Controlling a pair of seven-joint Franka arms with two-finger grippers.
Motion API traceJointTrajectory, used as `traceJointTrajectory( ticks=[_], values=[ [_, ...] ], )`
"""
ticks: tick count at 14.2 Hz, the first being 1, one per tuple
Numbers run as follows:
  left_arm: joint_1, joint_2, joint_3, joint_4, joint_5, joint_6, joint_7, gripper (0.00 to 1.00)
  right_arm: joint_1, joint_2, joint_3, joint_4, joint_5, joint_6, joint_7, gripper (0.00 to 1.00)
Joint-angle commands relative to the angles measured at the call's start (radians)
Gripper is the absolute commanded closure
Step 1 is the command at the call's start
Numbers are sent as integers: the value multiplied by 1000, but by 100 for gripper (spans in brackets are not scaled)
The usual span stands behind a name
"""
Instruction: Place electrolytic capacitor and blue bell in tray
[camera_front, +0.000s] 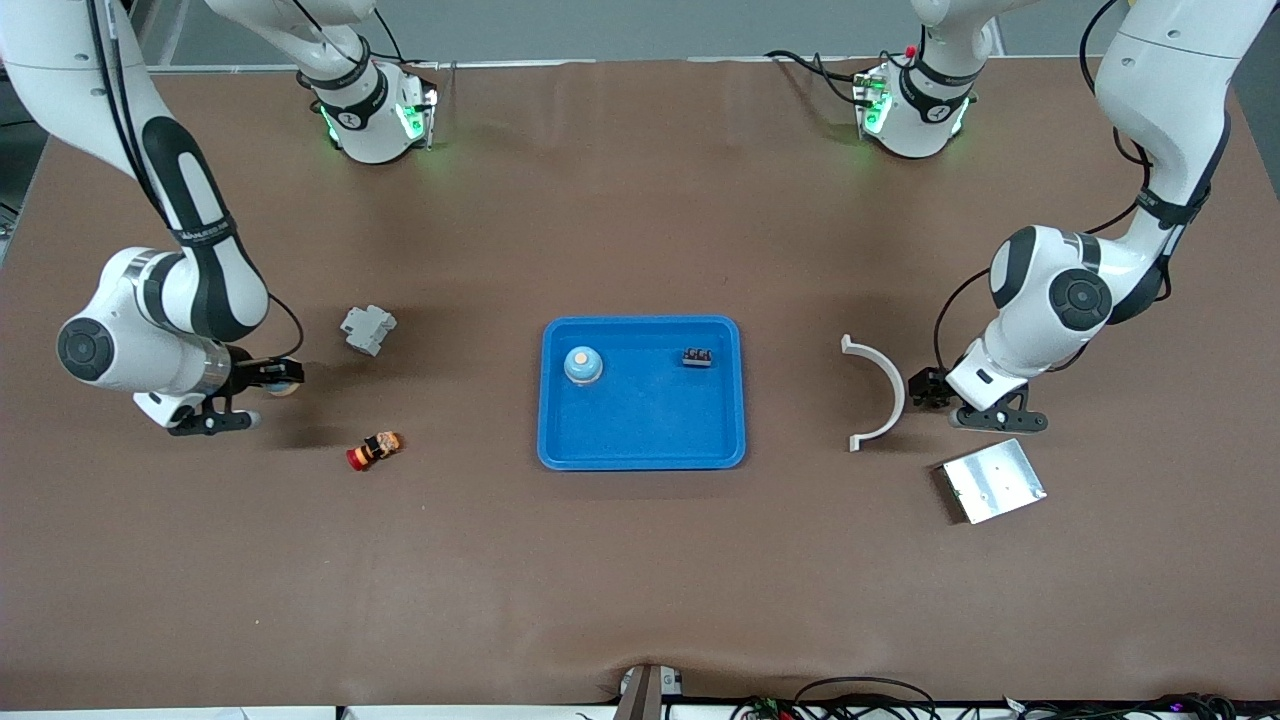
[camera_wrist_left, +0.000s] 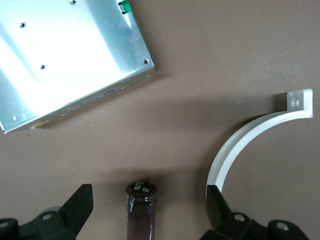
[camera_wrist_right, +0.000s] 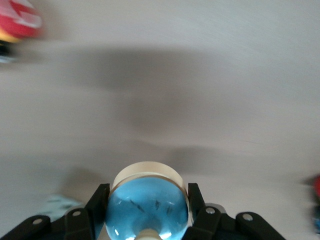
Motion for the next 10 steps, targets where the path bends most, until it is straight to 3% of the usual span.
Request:
traceJointTrajectory(
  ticks=[1, 6, 10],
  values=[
    [14, -2, -9, -8, 10, 14, 25, 0, 94, -11, -8, 108, 70, -137, 65, 98],
    [24, -4, -5, -63, 42, 64, 23, 0, 306, 26, 2, 285, 74, -177, 459, 100],
    [92, 0, -8, -89, 132, 101, 23, 0, 430, 145, 41, 455, 72, -172, 791, 100]
  ],
)
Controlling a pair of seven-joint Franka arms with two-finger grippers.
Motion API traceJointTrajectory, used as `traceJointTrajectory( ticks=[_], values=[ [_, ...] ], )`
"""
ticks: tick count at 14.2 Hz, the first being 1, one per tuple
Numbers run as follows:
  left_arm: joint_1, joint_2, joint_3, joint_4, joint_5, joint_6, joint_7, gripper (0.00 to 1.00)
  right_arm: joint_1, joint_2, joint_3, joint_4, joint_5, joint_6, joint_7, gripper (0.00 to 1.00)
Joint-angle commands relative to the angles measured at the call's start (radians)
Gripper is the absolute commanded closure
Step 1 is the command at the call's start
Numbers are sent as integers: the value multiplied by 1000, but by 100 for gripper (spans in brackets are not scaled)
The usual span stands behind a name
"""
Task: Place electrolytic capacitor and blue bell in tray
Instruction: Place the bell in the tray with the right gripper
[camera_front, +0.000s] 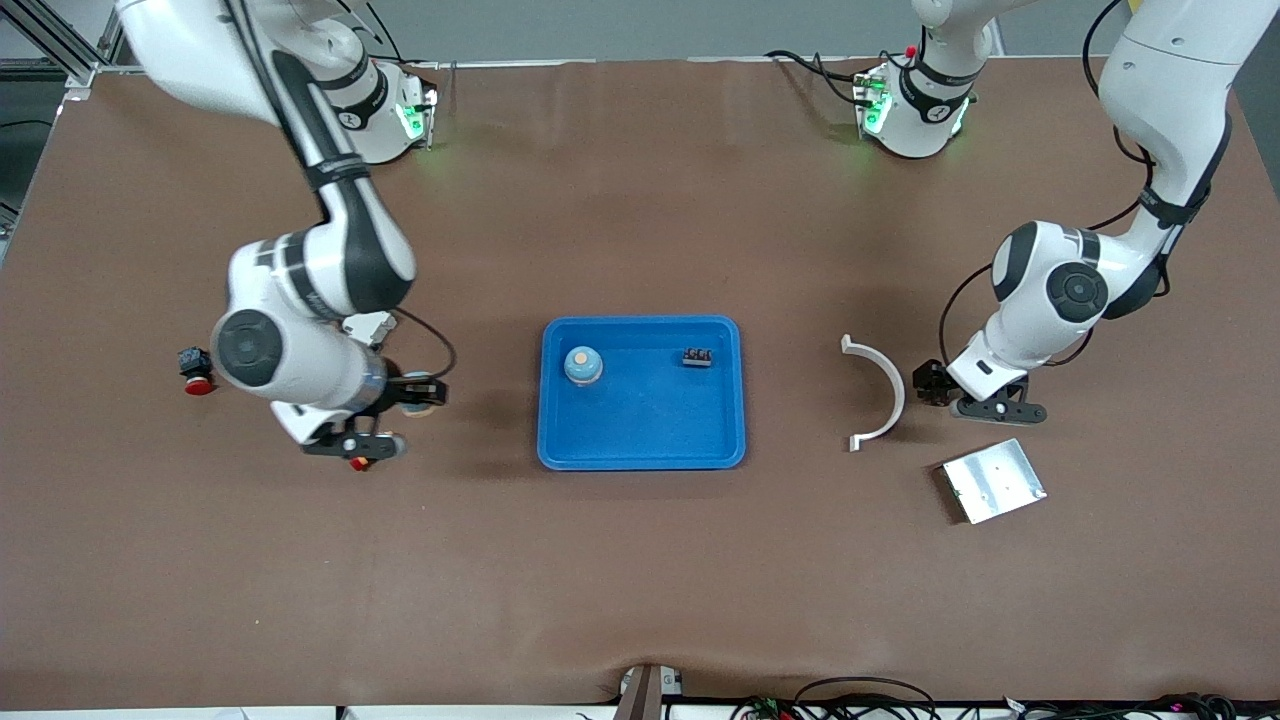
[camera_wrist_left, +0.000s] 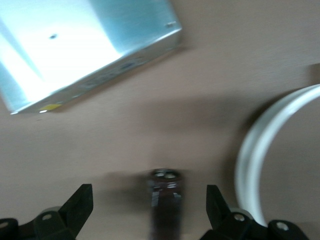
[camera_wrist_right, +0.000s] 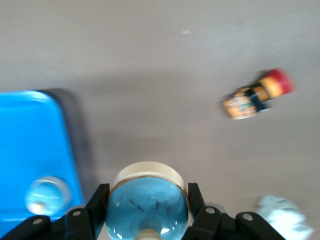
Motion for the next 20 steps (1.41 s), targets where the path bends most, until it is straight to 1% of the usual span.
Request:
traceJointTrajectory(
  ticks=[1, 5, 10, 12, 13, 14, 15, 16, 17, 18, 19, 20],
  values=[
    [32, -4, -9, -24, 32, 31, 21, 0, 66, 143, 11, 176, 9, -17, 212, 100],
    [30, -3, -9, -32, 32, 31, 1, 0, 140, 249, 24, 290, 6, -7, 405, 100],
    [27, -7, -11, -72, 32, 74, -22, 0, 184, 324, 79, 300, -3, 114, 556, 100],
    [27, -9, -11, -83, 32, 82, -33, 0, 191, 337, 79, 295, -15, 130, 562, 100],
    [27, -9, -11, -89, 32, 82, -54, 11, 192, 341, 79, 295, -33, 131, 564, 100],
    [24, -9, -11, -90, 33, 83, -77, 29, 192, 347, 79, 295, -38, 130, 564, 100],
    [17, -9, -11, -92, 34, 83, -91, 50, 192, 351, 79, 293, -40, 131, 565, 100],
    [10, -7, -11, -90, 34, 83, -100, 72, 192, 354, 79, 292, -41, 131, 565, 94],
    [7, -7, -11, -90, 34, 83, -102, 87, 192, 363, 79, 292, -43, 131, 565, 81],
    [7, -7, -11, -90, 34, 82, -100, 100, 194, 366, 79, 293, -44, 131, 565, 65],
    [7, -9, -11, -89, 35, 82, -99, 100, 194, 367, 79, 293, -43, 131, 565, 56],
    [7, -10, -11, -89, 35, 80, -99, 100, 194, 367, 79, 293, -41, 131, 565, 28]
  ],
)
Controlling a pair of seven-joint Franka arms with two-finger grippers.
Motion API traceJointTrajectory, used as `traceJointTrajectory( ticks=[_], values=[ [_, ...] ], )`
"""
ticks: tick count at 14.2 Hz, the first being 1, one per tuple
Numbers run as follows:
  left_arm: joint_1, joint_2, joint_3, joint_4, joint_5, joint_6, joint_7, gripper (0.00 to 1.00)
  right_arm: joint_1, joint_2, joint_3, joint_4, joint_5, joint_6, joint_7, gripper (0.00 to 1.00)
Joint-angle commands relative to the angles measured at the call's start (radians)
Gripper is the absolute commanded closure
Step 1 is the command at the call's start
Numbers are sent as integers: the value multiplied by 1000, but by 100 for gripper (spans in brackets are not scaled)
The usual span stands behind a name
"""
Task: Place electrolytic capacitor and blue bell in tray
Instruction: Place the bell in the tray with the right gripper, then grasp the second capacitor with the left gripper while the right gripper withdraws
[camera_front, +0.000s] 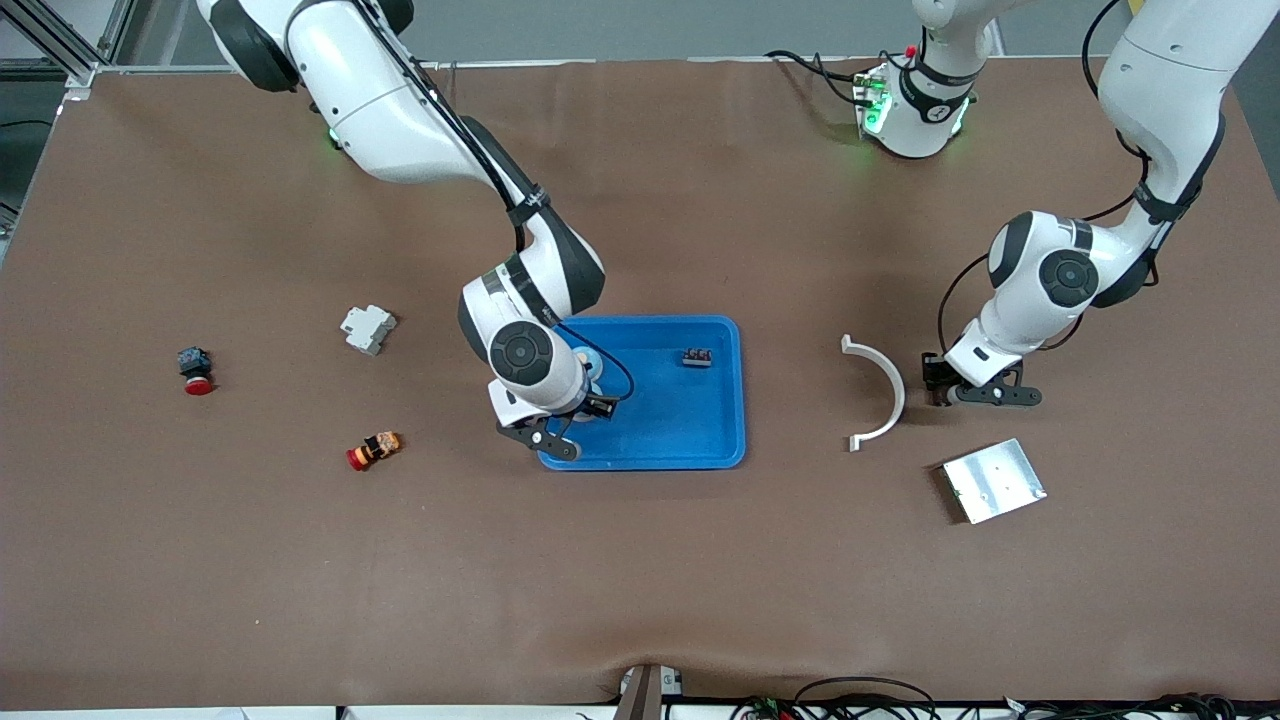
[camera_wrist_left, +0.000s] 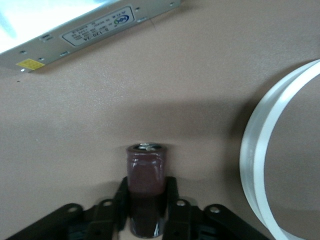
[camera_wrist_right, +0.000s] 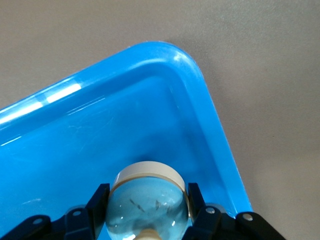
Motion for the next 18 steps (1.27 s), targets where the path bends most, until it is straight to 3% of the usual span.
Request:
traceJointTrajectory(
  ticks=[1, 3, 5, 10, 12, 16, 18],
  values=[
    [-2, -15, -6, -12, 20, 9, -28, 100, -3, 16, 6, 29, -20, -7, 25, 10],
    [0, -35, -12, -2, 19, 3, -86, 100, -3, 14, 6, 29, -20, -7, 25, 0],
    [0, -55, -15, 25, 14, -58, -213, 100, -9, 10, 6, 31, -20, -9, 22, 0],
    [3, -72, -149, 203, -30, -358, -584, 100, -33, -26, -3, 29, -43, -30, 2, 0],
    [4, -64, -196, 261, -61, -391, -742, 100, -64, -64, -6, 28, -83, -116, -71, 0],
    [-13, -46, -274, 339, -170, -392, -983, 100, -200, -173, -8, 25, -83, -295, -260, 0],
    [-68, -15, -286, 382, -188, -392, -1143, 100, -283, -231, -6, 25, -82, -378, -368, 0]
  ],
)
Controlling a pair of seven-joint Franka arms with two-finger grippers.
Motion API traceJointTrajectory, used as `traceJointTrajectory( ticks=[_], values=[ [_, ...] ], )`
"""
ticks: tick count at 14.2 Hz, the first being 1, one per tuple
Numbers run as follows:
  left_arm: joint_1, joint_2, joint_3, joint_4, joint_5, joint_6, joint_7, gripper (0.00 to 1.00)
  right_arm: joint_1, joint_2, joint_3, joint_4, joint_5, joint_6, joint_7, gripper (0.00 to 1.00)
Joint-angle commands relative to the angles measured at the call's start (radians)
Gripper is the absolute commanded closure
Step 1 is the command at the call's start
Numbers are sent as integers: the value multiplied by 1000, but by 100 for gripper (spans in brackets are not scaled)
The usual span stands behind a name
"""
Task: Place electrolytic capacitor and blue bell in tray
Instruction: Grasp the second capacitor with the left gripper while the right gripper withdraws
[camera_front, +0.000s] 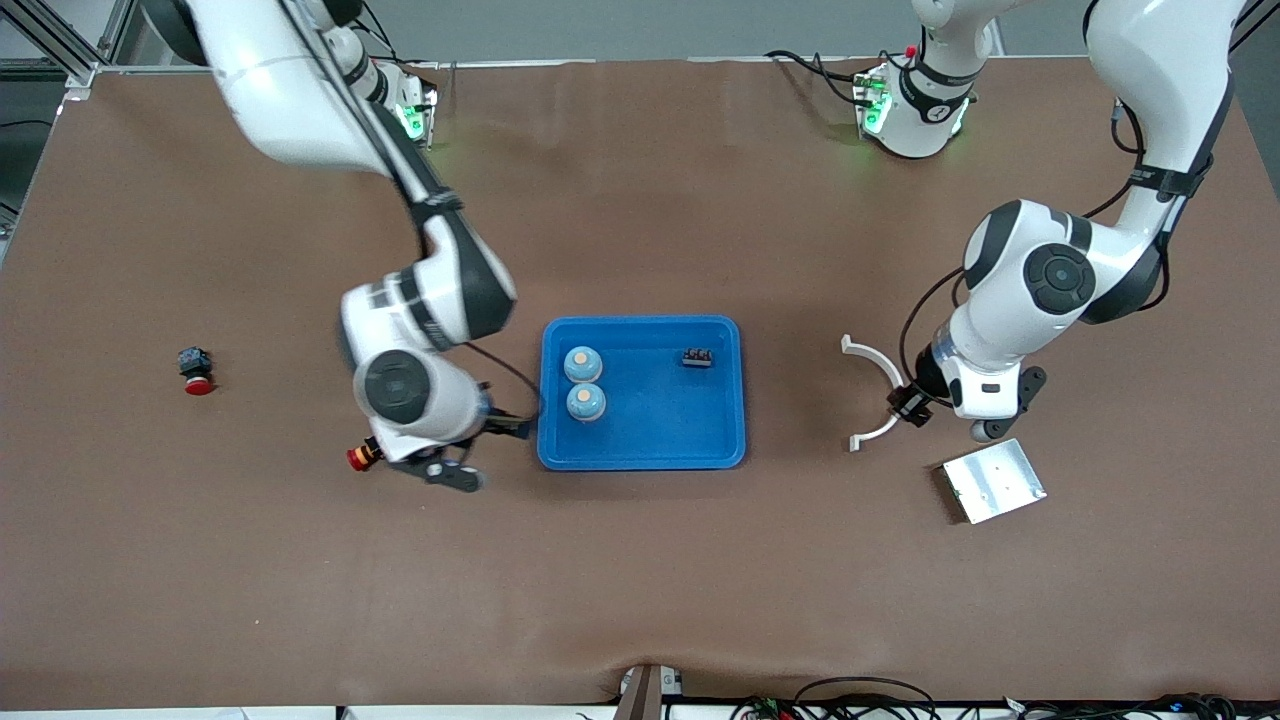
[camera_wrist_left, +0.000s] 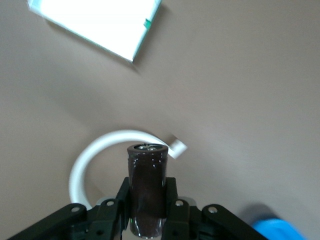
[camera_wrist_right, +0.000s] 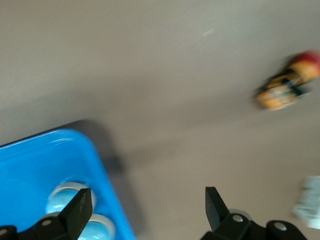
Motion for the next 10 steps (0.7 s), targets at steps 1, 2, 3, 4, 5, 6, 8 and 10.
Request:
traceJointTrajectory(
  ticks=[1, 2, 3, 4, 5, 6, 8, 10],
  values=[
    [-82, 44, -11, 72, -22, -23, -197, 100, -120, -96, 22, -24, -6, -104, -138, 0],
    [-106, 50, -10, 87, -18, -23, -256, 100, -161, -122, 21, -27, -8, -138, -176, 0],
    [-117, 59, -10, 104, -14, -23, -309, 100, -204, -153, 21, -48, -9, -154, -204, 0],
    [-126, 67, -10, 121, -12, -21, -352, 100, -250, -193, 21, -77, -9, -155, -237, 0],
    [-152, 78, -10, 135, -14, -23, -396, 100, -296, -229, 22, -99, -9, -158, -294, 0],
    [-169, 85, -8, 147, -14, -23, -441, 100, -344, -259, 22, -105, -8, -178, -361, 0],
    [-195, 125, -7, 202, -8, -53, -571, 100, -408, -303, 21, -104, -9, -217, -461, 0],
    [-266, 173, 11, 268, 40, -120, -662, 100, -473, -354, 21, -99, -8, -240, -514, 0]
  ],
)
